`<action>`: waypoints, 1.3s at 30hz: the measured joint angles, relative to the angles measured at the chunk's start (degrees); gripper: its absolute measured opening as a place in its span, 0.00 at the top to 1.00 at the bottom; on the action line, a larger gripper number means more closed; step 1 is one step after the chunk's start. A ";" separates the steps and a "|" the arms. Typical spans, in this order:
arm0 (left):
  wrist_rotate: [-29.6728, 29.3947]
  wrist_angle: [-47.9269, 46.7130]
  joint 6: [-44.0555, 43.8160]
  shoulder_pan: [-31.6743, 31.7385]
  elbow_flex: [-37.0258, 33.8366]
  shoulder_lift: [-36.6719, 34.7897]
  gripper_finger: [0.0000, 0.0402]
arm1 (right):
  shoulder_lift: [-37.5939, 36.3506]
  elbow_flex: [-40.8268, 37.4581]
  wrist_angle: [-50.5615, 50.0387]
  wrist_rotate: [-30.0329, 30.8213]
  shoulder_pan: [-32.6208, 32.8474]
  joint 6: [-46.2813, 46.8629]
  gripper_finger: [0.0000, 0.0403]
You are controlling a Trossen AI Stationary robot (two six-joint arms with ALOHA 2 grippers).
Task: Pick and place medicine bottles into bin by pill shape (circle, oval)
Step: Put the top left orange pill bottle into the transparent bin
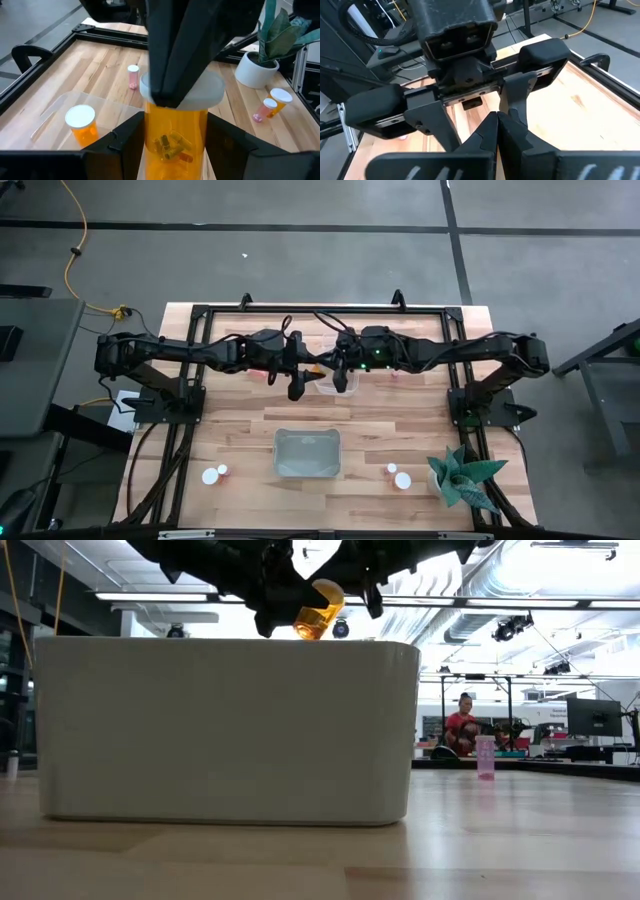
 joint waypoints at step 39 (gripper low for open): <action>-0.35 -2.81 1.16 2.38 0.00 -2.25 0.56 | -3.74 0.00 -10.34 2.74 -0.20 -3.32 1.00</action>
